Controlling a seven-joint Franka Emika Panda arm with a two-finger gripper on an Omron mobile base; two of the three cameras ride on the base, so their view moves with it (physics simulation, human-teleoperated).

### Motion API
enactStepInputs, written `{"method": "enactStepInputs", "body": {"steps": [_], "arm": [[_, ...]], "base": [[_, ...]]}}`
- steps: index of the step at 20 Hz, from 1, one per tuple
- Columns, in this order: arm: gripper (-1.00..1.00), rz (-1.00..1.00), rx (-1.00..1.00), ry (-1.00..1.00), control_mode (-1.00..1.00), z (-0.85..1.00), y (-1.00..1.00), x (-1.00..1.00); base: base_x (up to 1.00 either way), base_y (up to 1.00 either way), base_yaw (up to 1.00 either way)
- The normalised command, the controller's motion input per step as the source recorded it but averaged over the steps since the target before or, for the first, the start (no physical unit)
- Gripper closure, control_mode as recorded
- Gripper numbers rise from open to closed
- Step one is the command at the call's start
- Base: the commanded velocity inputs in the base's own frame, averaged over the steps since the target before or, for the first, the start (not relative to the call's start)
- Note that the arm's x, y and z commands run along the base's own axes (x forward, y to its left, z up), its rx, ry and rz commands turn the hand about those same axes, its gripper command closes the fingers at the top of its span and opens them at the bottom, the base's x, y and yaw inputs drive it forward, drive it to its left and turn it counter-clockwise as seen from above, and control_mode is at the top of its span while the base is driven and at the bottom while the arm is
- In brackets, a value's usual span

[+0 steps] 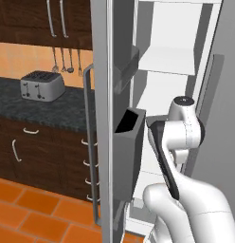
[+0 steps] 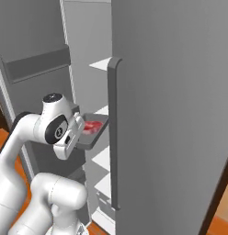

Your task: Take the meat container that has the steak and place it on the second highest rack of the freezer. Then take the vegetable container that has the lime and potato and place it on the highest rack of the freezer.

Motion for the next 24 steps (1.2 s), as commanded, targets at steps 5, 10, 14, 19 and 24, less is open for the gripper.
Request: {"method": "enactStepInputs", "body": {"steps": [5,10,14,19,24], "arm": [[1.0,0.0,0.0,0.0,1.0,0.0,0.0,0.0],[1.0,0.0,0.0,0.0,1.0,0.0,0.0,0.0],[1.0,-0.1,0.0,0.0,-1.0,0.0,0.0,0.35],[1.0,-0.16,0.0,-0.09,-1.0,0.0,0.01,0.54],[1.0,-0.08,0.0,-0.09,-1.0,0.0,0.23,0.64]], "base": [[0.71,0.18,-0.01],[0.48,0.2,-0.03],[0.09,0.0,0.0],[0.0,0.0,0.0],[0.0,0.0,0.0]]}}
